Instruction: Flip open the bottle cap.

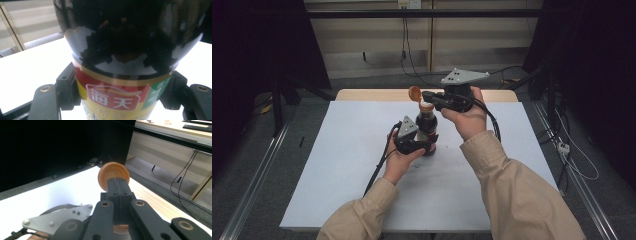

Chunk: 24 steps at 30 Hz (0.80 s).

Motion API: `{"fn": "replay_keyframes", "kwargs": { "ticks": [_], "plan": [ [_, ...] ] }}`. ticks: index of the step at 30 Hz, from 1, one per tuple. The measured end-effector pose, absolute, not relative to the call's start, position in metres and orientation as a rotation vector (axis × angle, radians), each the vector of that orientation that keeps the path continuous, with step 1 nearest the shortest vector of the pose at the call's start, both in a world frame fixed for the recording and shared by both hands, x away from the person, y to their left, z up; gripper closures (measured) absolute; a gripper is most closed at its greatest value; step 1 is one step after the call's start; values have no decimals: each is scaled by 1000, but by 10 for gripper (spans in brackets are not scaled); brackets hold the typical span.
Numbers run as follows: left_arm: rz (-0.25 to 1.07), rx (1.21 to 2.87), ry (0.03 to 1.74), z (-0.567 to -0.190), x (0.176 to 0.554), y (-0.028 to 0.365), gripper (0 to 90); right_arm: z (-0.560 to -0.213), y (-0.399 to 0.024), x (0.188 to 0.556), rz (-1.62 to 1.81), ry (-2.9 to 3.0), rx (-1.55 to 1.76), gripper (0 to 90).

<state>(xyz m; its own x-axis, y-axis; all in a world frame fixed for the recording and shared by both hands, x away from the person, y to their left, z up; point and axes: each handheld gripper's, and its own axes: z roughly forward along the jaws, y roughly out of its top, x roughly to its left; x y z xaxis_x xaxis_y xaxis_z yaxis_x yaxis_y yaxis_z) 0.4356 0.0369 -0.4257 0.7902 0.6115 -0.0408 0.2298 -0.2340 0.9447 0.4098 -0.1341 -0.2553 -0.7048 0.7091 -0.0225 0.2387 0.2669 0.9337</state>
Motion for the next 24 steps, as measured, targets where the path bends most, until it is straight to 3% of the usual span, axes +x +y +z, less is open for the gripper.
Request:
{"fn": "replay_keyframes", "kwargs": {
  "ticks": [21, 24],
  "plan": [
    [410, 1807, 650, -426, 436, 37, 298, -260, -150, 407, 1489, 2071, 881, 900],
    [410, 1803, 649, -426, 436, 37, 297, -262, -152, 407, 1498, 2061, 890, 850]
  ]
}}
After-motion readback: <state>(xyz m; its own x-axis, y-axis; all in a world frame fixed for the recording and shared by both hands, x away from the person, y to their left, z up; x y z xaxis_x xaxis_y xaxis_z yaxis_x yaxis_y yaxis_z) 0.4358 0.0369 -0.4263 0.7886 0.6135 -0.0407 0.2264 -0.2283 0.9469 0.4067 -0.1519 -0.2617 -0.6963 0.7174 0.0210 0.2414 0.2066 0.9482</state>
